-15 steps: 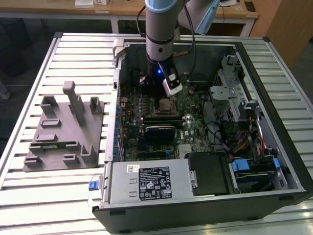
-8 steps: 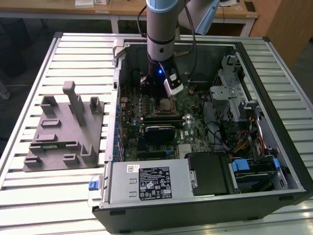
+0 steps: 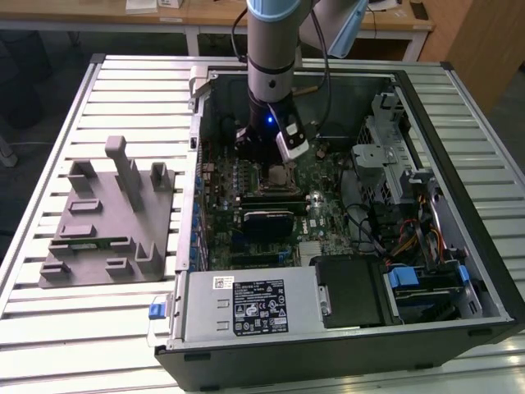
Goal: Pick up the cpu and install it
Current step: 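Close the cpu cover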
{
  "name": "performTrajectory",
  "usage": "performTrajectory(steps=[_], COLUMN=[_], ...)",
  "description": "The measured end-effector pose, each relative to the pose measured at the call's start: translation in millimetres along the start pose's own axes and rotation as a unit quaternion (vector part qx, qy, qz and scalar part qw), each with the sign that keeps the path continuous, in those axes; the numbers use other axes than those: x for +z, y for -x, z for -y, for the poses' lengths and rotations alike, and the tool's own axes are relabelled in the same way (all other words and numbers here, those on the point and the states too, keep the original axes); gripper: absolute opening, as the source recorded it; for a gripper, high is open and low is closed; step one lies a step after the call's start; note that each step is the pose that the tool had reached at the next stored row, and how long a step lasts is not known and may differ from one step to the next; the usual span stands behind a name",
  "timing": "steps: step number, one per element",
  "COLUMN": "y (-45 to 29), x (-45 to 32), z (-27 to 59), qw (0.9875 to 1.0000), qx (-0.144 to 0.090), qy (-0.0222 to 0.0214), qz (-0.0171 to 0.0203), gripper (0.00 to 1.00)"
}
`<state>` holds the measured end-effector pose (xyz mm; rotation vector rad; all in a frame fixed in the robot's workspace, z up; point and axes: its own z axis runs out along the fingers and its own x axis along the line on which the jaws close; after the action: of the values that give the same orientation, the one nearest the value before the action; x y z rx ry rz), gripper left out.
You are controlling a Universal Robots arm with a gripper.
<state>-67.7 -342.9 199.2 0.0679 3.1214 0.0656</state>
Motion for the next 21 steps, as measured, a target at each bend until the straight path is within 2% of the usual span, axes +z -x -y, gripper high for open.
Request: performTrajectory(steps=[8, 21], y=[0.2, 0.5], x=[-3.7, -19.4], z=[0.0, -0.7], qw=[1.0, 1.0], qx=[0.0, 0.0], qy=[0.0006, 0.0006], qz=[-0.0003, -0.0003], gripper=[0.11, 0.11])
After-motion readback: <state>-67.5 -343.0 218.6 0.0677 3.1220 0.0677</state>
